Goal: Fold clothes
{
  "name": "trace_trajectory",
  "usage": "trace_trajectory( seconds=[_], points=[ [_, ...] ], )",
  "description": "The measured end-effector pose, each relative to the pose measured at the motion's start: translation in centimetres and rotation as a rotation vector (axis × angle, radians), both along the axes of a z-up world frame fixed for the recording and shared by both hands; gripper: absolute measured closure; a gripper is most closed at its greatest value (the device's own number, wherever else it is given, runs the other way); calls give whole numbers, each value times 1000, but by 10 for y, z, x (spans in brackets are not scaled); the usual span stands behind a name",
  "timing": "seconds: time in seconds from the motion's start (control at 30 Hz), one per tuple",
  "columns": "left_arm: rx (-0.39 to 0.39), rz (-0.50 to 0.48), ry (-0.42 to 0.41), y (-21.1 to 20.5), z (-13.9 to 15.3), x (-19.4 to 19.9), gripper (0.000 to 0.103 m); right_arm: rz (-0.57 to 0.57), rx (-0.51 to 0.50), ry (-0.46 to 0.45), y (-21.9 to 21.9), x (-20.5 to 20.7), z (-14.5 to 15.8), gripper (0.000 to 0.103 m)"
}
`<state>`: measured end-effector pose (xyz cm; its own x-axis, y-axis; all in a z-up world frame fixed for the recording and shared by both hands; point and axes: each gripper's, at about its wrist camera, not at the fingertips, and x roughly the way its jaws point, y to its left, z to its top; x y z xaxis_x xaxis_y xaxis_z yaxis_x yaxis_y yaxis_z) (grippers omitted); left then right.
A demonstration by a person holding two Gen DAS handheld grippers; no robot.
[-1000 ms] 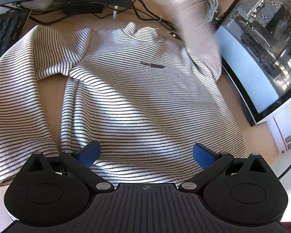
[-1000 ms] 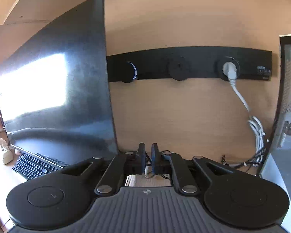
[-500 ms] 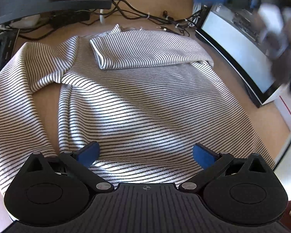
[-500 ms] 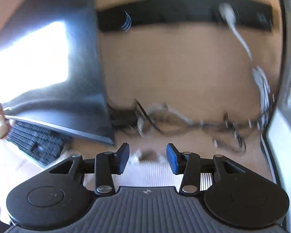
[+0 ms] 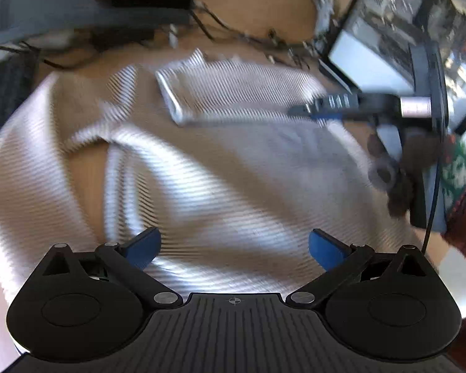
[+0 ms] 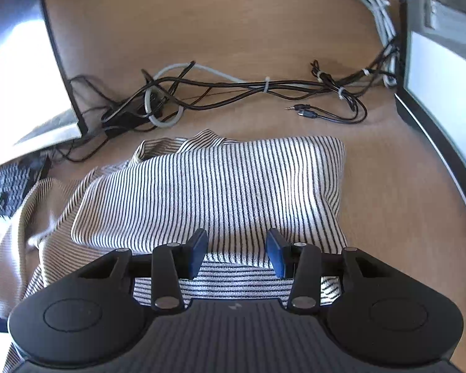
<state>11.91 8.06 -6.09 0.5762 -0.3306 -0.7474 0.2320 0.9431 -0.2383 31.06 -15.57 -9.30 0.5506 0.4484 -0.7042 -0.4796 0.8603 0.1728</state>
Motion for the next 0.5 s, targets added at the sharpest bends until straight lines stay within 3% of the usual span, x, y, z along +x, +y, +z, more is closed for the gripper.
trace_trajectory(
  seconds=[0.17, 0.27, 0.4, 0.5],
  points=[
    [85, 161, -154, 54, 45, -10, 0, 110, -37, -87, 21, -31, 33, 58],
    [104, 297, -154, 95, 59, -12, 0, 264, -33, -126, 49, -66, 47, 48],
    [97, 453, -140, 144, 69, -14, 0, 543, -19, -80, 101, -119, 42, 47],
    [56, 535, -155, 171, 74, -20, 0, 733, -91, -131, 141, -163, 28, 47]
  ],
)
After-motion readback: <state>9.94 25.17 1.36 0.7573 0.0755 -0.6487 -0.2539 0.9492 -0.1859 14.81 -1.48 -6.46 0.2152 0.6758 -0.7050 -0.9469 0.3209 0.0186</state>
